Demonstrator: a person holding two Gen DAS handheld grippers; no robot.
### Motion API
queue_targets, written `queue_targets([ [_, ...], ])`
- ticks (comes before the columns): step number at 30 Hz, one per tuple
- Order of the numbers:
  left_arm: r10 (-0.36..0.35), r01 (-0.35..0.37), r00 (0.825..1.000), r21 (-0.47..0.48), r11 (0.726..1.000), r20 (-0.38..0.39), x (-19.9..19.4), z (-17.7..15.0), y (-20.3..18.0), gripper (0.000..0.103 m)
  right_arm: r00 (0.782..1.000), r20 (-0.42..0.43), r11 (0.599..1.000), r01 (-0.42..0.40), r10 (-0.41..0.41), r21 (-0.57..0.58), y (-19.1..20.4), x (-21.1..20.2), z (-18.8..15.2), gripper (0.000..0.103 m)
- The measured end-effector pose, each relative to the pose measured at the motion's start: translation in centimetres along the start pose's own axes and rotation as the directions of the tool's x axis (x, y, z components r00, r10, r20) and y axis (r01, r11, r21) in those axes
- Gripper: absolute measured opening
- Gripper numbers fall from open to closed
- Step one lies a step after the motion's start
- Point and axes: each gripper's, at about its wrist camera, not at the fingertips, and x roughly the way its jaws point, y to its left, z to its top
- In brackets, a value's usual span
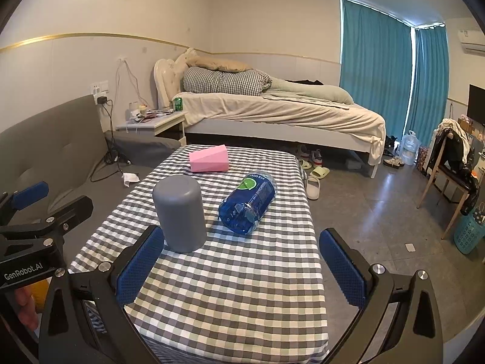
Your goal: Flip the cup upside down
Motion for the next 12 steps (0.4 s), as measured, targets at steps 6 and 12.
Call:
queue_targets([
  [6,0.0,0.0,1.0,0.001,1.0,0.0,0.03,0.06,-0.03,0.101,1.0,-0.002,1.0,0.002,-0.002,-0.002,-0.05,-0.02,-0.06,0.103],
  [12,-0.001,0.001,1.0,0.007,1.0,-0.004,0.11,-0.08,-0.03,0.101,1.0,-0.004,1.0,0.005,-0.005,0.001,-0.29,-0.01,-0.18,0.103],
])
